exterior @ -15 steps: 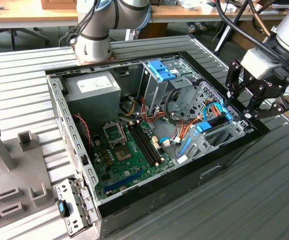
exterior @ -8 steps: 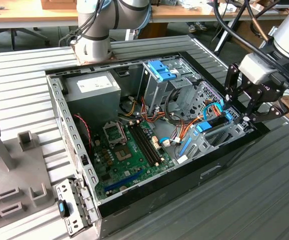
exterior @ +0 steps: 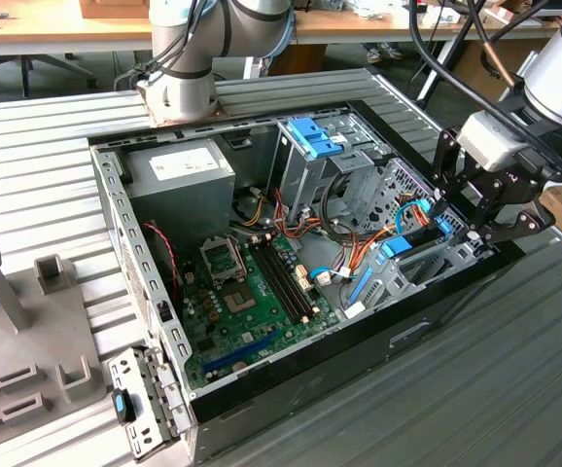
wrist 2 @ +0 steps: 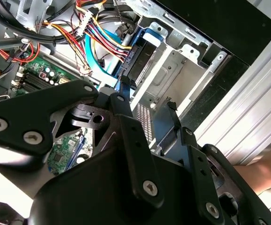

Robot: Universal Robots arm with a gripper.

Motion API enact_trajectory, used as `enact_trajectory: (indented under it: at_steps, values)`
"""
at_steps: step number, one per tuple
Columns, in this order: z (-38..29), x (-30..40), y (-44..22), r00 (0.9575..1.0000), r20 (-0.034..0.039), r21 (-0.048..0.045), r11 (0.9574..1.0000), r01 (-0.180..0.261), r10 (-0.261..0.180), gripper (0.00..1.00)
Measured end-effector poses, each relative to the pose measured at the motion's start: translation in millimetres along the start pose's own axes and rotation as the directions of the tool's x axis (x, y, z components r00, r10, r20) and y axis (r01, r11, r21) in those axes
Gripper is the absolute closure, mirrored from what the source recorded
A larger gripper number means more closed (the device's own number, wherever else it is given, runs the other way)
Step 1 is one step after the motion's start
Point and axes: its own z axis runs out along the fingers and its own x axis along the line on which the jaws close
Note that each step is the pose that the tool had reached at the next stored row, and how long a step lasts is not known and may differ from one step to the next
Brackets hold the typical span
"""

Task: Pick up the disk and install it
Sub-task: 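Insert the first disk wire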

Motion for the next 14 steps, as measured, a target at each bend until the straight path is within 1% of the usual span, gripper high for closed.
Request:
enact_trajectory:
  at_steps: [1,2,3,4,5,10,11,14]
  values:
    - [0.1,0.1,0.0,1.0000,0.0003,0.0000,1.0000,0.000,0.000,0.53]
    - [0.2,0.6,0.1,1.0000,0.0044,0.0001,1.0000,0.000,0.000,0.52]
    - [0.1,0.7,0.1,1.0000,0.0062,0.0001,1.0000,-0.001,0.001,0.46]
    - [0.1,0.6,0.0,1.0000,0.0064,0.0001,1.0000,0.000,0.000,0.46]
    - [0.1,0.6,0.0,1.0000,0.0065,0.0001,1.0000,0.000,0.000,0.40]
    - [0.0,0.7,0.0,1.0000,0.0070,0.0001,1.0000,0.000,0.000,0.40]
    - [0.0,0.7,0.0,1.0000,0.0071,0.0001,1.0000,-0.001,0.001,0.41]
    - [0.0,0.7,0.0,1.0000,0.0076,0.0001,1.0000,-0.001,0.001,0.60]
